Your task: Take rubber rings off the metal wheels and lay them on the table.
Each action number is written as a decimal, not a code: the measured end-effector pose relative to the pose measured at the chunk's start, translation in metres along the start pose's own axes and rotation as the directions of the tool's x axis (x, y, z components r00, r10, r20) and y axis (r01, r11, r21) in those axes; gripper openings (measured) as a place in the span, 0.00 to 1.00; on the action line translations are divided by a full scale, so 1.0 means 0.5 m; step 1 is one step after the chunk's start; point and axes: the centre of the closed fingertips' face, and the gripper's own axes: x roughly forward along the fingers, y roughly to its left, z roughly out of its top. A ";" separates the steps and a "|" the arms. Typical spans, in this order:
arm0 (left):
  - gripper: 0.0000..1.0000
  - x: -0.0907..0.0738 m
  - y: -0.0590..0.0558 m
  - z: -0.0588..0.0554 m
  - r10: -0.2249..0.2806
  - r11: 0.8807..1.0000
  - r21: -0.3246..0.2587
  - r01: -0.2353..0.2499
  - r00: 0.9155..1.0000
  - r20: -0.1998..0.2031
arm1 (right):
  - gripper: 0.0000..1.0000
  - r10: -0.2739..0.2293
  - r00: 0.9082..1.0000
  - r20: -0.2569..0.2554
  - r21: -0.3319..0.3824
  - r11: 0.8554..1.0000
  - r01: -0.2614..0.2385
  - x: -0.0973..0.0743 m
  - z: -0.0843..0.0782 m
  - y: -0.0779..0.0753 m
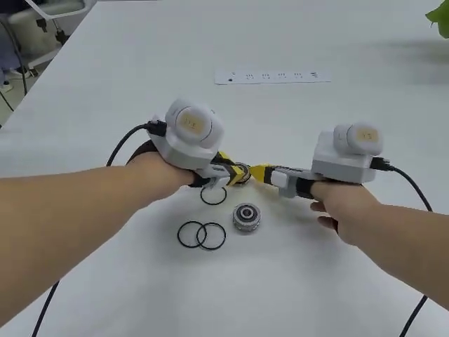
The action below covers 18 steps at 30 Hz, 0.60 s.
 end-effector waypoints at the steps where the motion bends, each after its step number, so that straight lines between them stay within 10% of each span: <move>1: 0.06 0.001 0.001 0.000 0.002 1.000 0.001 -0.002 1.000 -0.001 | 0.00 0.001 1.000 -0.001 -0.002 1.000 -0.001 0.000 0.001 0.002; 18: 0.06 0.003 0.002 0.000 0.001 1.000 0.008 -0.001 1.000 -0.009 | 0.00 0.060 0.998 0.013 0.013 0.998 -0.061 0.008 0.008 0.032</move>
